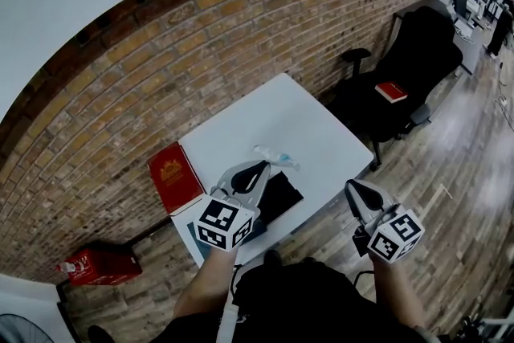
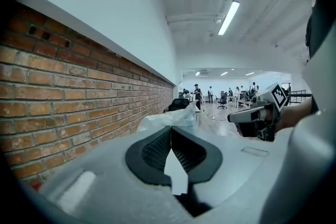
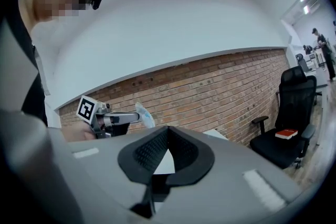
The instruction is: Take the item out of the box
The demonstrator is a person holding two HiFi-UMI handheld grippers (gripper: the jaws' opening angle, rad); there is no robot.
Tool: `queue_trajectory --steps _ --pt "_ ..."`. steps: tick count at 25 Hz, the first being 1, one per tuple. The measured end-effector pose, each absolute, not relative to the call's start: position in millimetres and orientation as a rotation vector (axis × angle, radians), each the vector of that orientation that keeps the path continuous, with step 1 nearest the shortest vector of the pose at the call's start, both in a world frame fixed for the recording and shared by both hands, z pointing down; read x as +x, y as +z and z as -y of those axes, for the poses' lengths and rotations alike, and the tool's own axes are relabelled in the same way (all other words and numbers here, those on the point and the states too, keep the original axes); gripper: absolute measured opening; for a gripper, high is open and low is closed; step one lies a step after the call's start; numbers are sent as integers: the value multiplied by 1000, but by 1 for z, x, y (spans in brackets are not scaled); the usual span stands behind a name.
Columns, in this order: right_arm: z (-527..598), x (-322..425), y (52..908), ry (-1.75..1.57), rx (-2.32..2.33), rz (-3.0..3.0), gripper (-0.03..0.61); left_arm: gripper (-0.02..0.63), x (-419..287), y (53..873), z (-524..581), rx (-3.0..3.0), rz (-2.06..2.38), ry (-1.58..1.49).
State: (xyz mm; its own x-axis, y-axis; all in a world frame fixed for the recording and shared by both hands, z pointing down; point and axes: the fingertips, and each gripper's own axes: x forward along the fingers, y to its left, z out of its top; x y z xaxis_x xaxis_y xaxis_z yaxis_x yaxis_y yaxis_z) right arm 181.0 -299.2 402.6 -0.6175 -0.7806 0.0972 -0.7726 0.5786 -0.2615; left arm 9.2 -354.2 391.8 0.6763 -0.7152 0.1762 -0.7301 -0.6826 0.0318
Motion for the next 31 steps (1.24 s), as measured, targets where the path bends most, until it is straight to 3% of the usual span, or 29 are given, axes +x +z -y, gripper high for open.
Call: queue_trajectory --steps 31 --pt "306 179 415 -407 -1393 -2811 -2 6 11 390 361 2724 1205 151"
